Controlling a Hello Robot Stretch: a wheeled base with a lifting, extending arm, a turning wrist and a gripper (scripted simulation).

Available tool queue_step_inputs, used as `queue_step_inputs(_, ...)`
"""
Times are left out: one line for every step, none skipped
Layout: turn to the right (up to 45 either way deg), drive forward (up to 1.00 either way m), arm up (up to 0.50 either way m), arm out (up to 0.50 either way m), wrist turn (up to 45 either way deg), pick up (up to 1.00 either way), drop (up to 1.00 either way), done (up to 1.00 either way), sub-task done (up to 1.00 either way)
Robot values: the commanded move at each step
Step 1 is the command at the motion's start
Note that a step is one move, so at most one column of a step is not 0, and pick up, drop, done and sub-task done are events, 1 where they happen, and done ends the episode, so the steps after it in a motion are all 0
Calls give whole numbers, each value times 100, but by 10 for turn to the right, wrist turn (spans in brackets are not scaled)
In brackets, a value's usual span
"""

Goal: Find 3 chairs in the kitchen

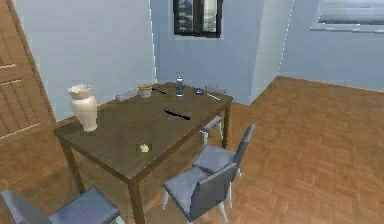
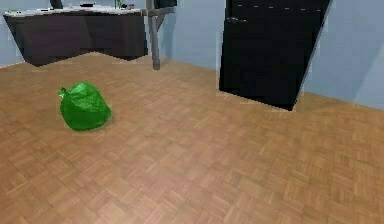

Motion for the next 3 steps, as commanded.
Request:
queue_step_inputs(-450, 0, 0, 0, 0, 0, 0, 0, 0)
queue_step_inputs(-120, 0, 0, 0, 0, 0, 0, 0, 0)
queue_step_inputs(0, 15, 0, 0, 0, 0, 0, 0, 0)
